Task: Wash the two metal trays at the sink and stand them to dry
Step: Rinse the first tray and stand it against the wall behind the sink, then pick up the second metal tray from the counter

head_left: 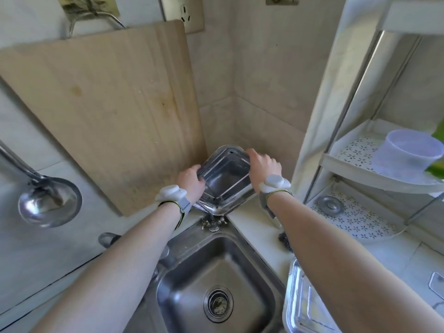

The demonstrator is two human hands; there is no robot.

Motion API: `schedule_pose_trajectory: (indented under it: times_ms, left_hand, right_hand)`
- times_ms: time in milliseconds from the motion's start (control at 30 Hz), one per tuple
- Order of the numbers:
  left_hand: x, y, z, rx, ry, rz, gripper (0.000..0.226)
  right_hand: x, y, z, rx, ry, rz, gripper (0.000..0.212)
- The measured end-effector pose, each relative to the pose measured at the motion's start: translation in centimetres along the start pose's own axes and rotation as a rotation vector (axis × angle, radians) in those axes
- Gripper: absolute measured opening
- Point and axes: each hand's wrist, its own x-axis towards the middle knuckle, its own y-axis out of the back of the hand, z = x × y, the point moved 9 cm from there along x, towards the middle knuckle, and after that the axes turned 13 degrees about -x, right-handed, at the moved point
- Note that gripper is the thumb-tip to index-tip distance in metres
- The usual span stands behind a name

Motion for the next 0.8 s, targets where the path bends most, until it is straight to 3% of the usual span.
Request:
schedule_pose_trajectory:
  times_ms: [200,367,600,800]
  left_hand:
    - [1.1,0.9,-0.8,0.101,0.003,-0.007,0.047]
    - [0.4,1.5,-1.0,0.151,0.045,-0.037,0.048]
    - [-3.0,1.2,4.1,0.082,0.013,-0.058,0.039]
    - [-10.9,-7.8,10.2,0.069,-0.03,-0.294,0.031]
  right_hand:
    - [2.0,-2.8,-1.3,0.086,-0.094,-0.304,0.057]
    - [1.9,-3.4,-0.9,0.143,-0.072,-0.235,0.073]
    - [-2.6,-1.6,2.3,0.211,-0.015,-0.096,0.063]
    - [-13.1,-1.6,12.0,0.227,-0.059,-0.155,0.051]
